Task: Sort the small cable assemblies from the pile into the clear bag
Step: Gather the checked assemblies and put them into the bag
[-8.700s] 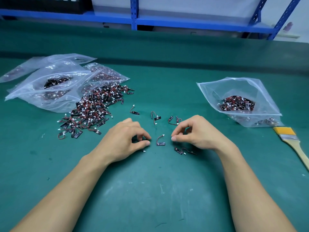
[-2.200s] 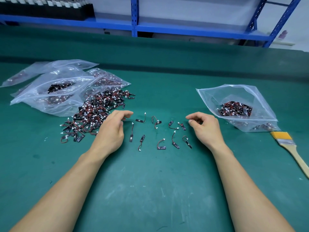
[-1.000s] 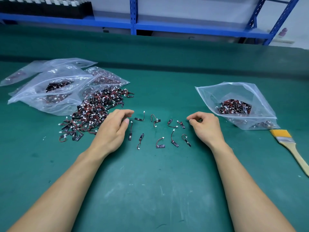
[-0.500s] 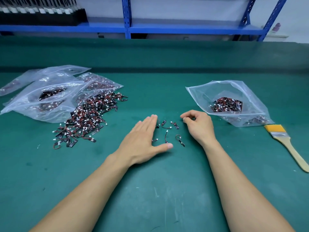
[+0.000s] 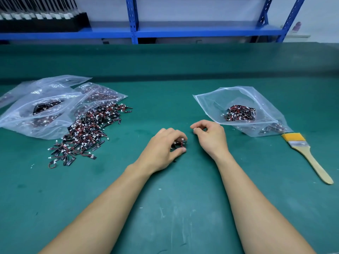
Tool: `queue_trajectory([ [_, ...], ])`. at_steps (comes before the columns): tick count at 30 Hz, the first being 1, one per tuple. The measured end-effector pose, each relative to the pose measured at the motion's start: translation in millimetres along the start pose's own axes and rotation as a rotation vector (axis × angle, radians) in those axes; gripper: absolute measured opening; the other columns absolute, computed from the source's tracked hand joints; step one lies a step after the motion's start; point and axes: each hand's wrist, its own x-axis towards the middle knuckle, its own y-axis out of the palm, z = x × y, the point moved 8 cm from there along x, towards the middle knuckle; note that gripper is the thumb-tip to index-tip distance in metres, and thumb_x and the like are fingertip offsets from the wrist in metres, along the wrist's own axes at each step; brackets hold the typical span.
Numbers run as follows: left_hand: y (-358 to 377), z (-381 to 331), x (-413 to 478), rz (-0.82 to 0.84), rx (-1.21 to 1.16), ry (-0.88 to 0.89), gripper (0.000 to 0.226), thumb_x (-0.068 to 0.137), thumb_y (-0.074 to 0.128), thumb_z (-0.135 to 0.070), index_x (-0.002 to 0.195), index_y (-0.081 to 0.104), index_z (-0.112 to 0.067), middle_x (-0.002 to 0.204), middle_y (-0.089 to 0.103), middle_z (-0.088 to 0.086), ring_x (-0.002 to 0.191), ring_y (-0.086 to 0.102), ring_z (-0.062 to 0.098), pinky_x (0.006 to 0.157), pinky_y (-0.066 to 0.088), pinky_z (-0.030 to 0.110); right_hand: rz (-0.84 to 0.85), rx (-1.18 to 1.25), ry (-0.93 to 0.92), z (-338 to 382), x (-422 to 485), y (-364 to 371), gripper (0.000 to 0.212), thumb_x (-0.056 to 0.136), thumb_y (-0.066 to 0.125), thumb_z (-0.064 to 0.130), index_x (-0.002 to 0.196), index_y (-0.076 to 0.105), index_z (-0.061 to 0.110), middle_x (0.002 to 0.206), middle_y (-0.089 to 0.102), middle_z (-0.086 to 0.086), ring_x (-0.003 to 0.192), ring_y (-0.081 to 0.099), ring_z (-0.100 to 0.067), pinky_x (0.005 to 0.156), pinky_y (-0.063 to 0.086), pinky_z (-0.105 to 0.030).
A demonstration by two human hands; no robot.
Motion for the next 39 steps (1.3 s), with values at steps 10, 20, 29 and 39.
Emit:
queue_trajectory([
  [10,-37.7,34.5,-21.2,-0.008,-0.135,-0.051,0.088,0.064,0.074,-0.07,0.141,0.044,-0.042,0.128,0.06,-0.018,0.122,0.051,-0.002,0.106,0.04,0.021,-0.005,-0.029,0.032,0.6,-1.0,1.1,0.019,0.084,0.062,0.023,0.076,0.071,0.038,0.076,0.067,0.015,0.059,0.052,-0.005,0.064,0.042,-0.027],
  [20,-1.1,-3.3,-2.6,0.187,0.313,0.172,0.042,0.087,0.05,-0.073,0.113,0.057,-0.042,0.11,0.046,-0.014,0.093,0.045,0.007,0.074,0.043,0.029,0.006,-0.057,0.02,2.1,-2.5,0.7,0.018,0.084,0.062,0.024,0.077,0.071,0.038,0.076,0.068,0.02,0.069,0.059,-0.005,0.071,0.049,-0.031],
  [29,-7.6,1.0,4.6,0.115,0.41,0.094,0.027,0.099,0.047,-0.045,0.101,0.056,-0.02,0.094,0.062,-0.006,0.082,0.06,0.023,0.069,0.05,0.04,0.011,-0.08,0.002,4.9,-4.5,0.9,0.018,0.082,0.061,0.025,0.076,0.07,0.04,0.079,0.069,0.021,0.078,0.062,-0.004,0.072,0.05,-0.029],
  [39,-67.8,-79.3,56.6,-0.244,0.048,0.158,0.019,0.092,0.065,-0.033,0.081,0.062,-0.017,0.063,0.051,-0.013,0.063,0.044,0.009,0.056,0.033,0.017,0.011,-0.159,0.02,10.1,-6.5,1.7,0.024,0.082,0.059,0.03,0.064,0.062,0.046,0.067,0.062,0.027,0.074,0.057,-0.006,0.06,0.036,-0.026],
])
